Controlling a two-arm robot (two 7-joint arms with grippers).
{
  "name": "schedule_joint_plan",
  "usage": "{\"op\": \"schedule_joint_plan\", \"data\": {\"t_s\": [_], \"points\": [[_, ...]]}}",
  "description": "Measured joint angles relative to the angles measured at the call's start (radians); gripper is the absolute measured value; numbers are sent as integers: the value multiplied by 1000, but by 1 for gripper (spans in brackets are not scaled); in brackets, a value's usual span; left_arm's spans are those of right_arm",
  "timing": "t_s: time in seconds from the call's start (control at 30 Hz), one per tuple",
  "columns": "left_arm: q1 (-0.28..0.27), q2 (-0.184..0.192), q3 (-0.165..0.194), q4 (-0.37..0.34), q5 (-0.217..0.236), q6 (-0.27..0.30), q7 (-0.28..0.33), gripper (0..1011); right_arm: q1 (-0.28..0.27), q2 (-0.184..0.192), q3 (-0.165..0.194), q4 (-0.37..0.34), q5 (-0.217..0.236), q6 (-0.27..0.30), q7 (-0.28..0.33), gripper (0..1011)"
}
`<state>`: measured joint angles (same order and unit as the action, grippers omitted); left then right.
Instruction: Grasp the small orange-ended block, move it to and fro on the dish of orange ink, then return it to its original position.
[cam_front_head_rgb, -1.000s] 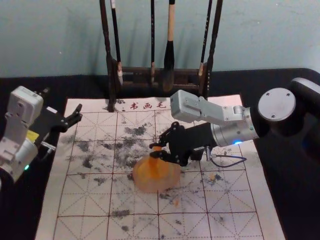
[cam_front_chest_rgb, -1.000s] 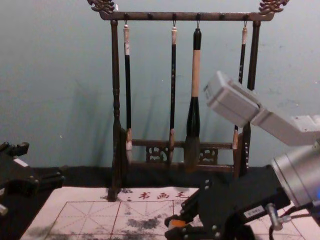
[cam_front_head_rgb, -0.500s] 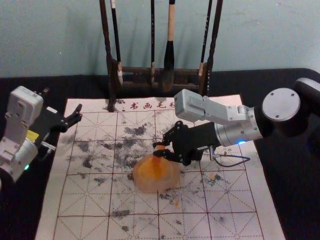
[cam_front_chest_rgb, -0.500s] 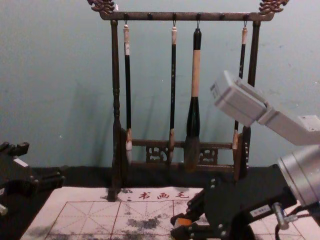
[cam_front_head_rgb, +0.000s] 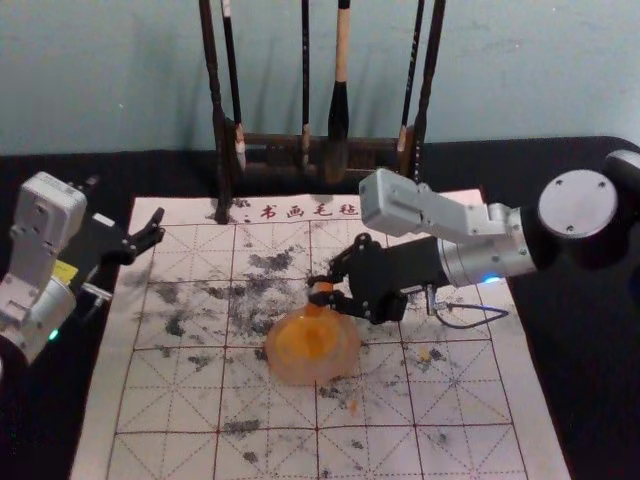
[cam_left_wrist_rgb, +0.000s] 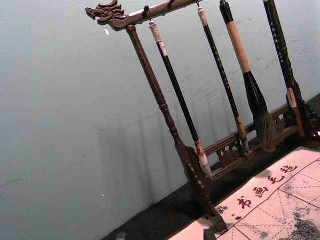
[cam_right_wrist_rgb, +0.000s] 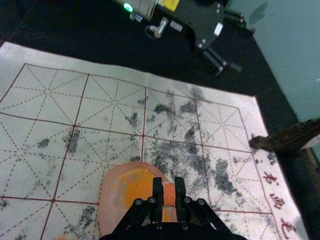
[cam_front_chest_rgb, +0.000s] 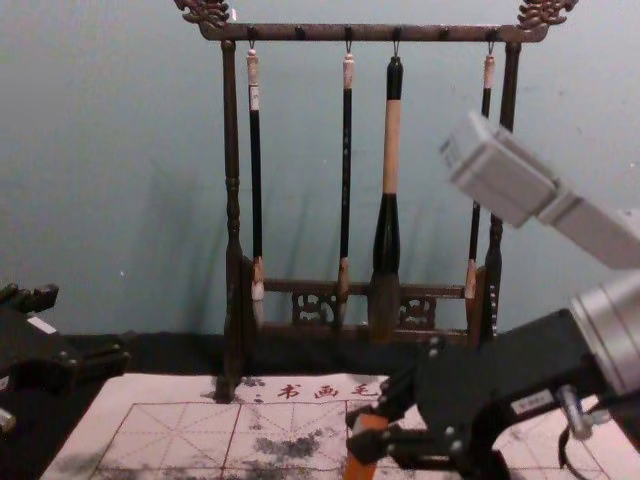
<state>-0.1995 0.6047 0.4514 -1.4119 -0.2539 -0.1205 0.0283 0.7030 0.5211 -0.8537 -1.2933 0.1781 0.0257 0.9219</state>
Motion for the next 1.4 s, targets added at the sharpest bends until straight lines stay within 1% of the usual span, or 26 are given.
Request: {"op": "schedule_joint_plan", "data": {"t_s": [0.13,0.2,0.23,0.3,0.4,0.5,0.7,0.73,0.8,0.9,0.97,1.03,1.2,1.4], "points": [[0,0,0,0,0,0,0,1001,-3,14,8,-25,8,-1,1,142],[0,0,0,0,0,0,0,1001,-6,27,14,-48,15,-2,1,142],[0,0,0,0,0,0,0,1001,-6,27,14,-48,15,-2,1,142],[0,0,0,0,0,0,0,1001,-11,45,25,-74,26,-2,1,140],[0,0,0,0,0,0,0,1001,-16,59,34,-92,33,-1,0,142],[0,0,0,0,0,0,0,1001,-27,88,52,-124,53,3,-5,140],[0,0,0,0,0,0,0,1001,-51,130,83,-156,86,13,-16,142],[0,0,0,0,0,0,0,1001,-60,144,94,-165,94,16,-23,142],[0,0,0,0,0,0,0,1001,-70,156,103,-171,101,18,-30,142],[0,0,0,0,0,0,0,1001,-96,185,129,-184,119,25,-50,142],[0,0,0,0,0,0,0,1001,-101,190,134,-186,123,26,-54,142],[0,0,0,0,0,0,0,1001,-120,208,153,-197,135,31,-65,142],[0,0,0,0,0,0,0,1001,-139,229,169,-205,144,40,-71,140],[0,0,0,0,0,0,0,1001,-145,245,172,-203,141,54,-58,142]]}}
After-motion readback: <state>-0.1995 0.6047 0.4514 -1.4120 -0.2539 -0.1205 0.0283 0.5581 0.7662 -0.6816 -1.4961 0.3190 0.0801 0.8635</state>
